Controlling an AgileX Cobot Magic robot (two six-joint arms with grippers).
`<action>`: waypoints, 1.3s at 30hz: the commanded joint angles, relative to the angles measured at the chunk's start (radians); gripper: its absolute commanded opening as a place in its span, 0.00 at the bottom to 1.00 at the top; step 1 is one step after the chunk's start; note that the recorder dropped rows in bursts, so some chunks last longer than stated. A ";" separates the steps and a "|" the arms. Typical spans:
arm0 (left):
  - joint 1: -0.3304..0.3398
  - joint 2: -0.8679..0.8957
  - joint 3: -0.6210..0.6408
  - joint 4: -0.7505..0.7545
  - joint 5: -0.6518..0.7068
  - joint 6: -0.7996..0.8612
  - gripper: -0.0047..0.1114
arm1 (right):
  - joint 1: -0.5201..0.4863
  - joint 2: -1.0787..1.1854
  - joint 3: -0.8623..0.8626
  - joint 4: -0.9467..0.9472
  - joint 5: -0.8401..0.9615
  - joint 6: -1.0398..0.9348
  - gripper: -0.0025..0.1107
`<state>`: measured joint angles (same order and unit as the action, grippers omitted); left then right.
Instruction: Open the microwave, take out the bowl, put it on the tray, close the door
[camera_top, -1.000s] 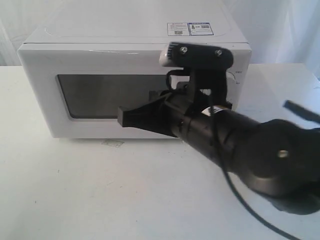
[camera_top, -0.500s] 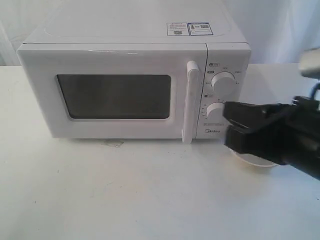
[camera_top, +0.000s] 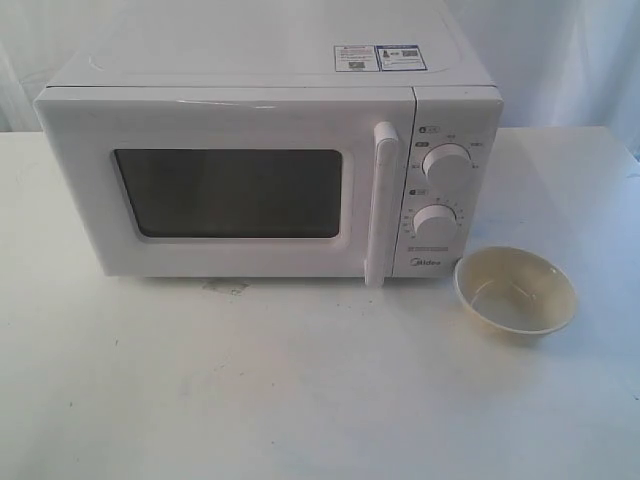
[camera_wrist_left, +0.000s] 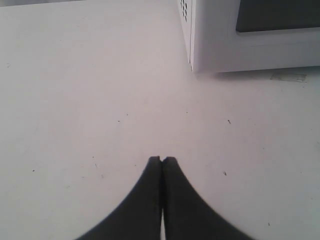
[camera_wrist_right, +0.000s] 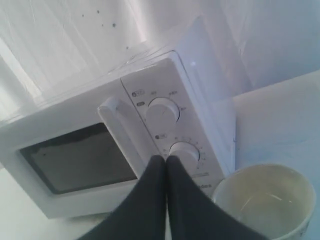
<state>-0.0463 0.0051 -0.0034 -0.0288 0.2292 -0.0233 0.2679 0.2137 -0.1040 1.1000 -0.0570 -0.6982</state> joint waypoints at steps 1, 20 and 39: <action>0.005 -0.005 0.003 0.004 0.003 0.001 0.04 | -0.049 -0.108 0.039 0.002 0.005 -0.004 0.02; 0.005 -0.005 0.003 0.004 0.003 0.001 0.04 | -0.089 -0.212 0.104 0.002 -0.034 -0.004 0.02; 0.005 -0.005 0.003 0.004 0.003 0.001 0.04 | -0.089 -0.214 0.104 -1.130 0.407 0.791 0.02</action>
<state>-0.0463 0.0051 -0.0034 -0.0288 0.2292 -0.0233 0.1810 0.0062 -0.0050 -0.0166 0.3416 0.0799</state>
